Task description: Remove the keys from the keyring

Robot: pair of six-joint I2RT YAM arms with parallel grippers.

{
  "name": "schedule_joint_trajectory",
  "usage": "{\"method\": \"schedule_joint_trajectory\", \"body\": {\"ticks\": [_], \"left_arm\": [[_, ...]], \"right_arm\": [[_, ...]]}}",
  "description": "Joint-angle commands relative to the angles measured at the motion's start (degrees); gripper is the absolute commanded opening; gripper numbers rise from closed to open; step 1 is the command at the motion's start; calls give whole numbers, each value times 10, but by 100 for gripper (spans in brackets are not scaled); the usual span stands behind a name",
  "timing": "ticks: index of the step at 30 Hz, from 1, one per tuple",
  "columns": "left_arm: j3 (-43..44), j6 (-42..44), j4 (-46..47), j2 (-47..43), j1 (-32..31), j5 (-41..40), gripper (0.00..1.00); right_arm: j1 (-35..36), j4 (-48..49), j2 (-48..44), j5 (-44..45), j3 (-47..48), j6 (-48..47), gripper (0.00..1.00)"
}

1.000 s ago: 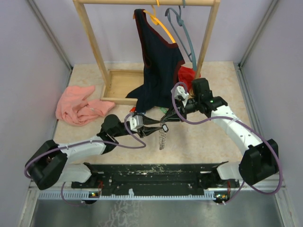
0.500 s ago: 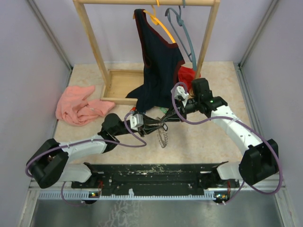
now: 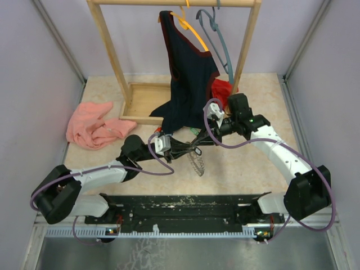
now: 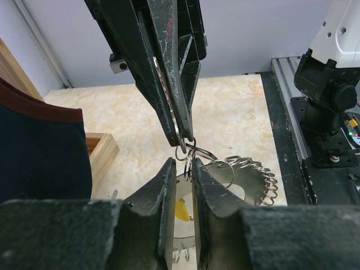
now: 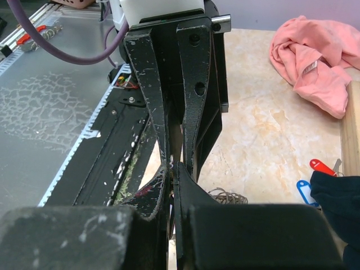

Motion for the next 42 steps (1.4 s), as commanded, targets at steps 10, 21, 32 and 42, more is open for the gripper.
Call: {"method": "schedule_joint_trajectory", "body": {"ticks": [10, 21, 32, 42], "left_arm": [[4, 6, -6, -7, 3, -4, 22], [2, 10, -10, -4, 3, -6, 20], [-2, 9, -6, -11, 5, 0, 0], [-23, -4, -7, -49, 8, -64, 0]], "right_arm": [[4, -8, -18, -26, 40, -26, 0], [4, -13, -19, -26, 42, -29, 0], [-2, -15, -21, -20, 45, -30, 0], [-21, -90, -30, 38, 59, -120, 0]]}}
